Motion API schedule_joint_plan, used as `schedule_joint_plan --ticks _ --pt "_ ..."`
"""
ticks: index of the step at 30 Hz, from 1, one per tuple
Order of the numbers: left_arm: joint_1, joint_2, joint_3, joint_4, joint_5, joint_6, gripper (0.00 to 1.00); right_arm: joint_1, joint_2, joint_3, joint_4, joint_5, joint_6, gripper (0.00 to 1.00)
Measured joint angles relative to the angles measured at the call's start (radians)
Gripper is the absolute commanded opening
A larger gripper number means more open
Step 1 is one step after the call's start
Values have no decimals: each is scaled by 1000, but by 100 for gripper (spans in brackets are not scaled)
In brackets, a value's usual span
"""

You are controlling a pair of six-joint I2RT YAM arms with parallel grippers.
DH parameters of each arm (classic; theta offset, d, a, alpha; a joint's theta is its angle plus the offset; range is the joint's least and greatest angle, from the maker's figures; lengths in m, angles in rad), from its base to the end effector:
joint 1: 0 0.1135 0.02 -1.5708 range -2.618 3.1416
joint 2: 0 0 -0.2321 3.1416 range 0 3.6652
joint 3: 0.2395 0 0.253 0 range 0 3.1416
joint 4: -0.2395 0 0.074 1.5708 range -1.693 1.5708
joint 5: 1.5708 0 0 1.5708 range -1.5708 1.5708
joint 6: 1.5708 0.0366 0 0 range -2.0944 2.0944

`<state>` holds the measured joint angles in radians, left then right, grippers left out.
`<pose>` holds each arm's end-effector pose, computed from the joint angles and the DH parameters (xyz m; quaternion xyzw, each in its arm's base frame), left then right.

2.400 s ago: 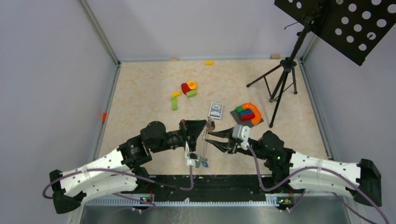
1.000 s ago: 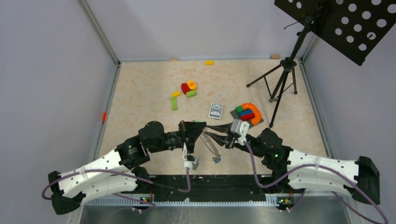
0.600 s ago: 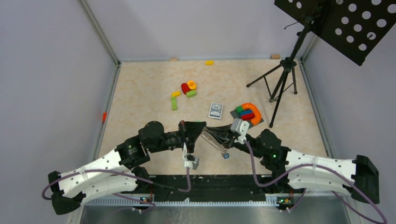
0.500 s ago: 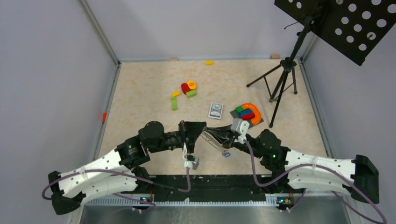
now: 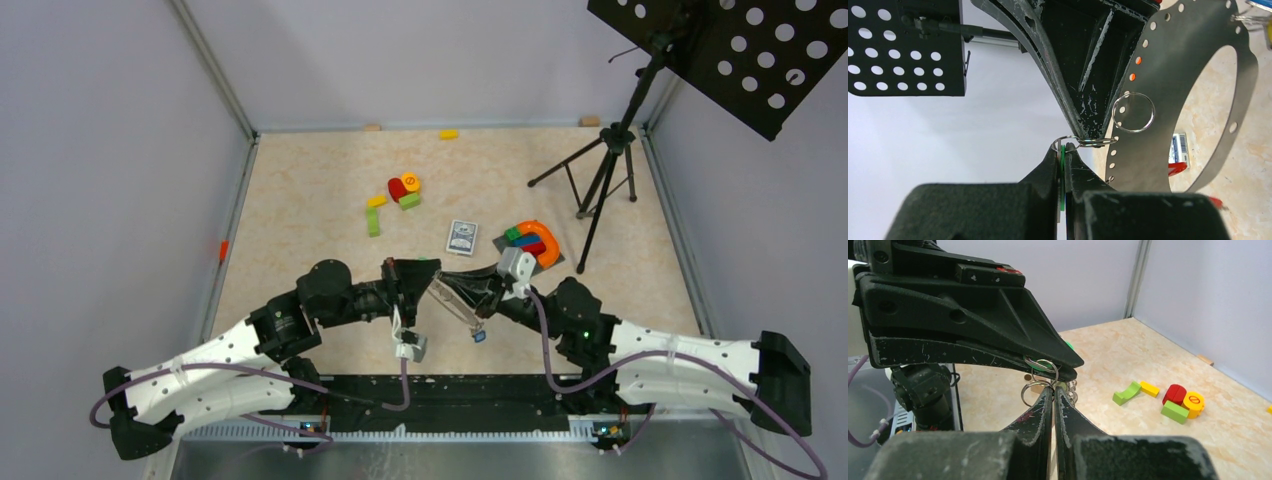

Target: Remove the keys from the keyring

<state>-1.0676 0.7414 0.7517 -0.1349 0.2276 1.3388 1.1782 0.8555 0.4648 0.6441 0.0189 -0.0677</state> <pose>0.0905 -0.1816 0.3192 0.7221 0.1976 0.0045 0.6629 0.0867 0.2076 0.2783 -0.3510 0.5015 0.4119 0.6750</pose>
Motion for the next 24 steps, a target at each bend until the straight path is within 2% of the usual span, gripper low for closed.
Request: schedule_joint_plan --ticks 24 --pt "0 -13 0 4 -65 35 0 0 22 0 69 181 320 0"
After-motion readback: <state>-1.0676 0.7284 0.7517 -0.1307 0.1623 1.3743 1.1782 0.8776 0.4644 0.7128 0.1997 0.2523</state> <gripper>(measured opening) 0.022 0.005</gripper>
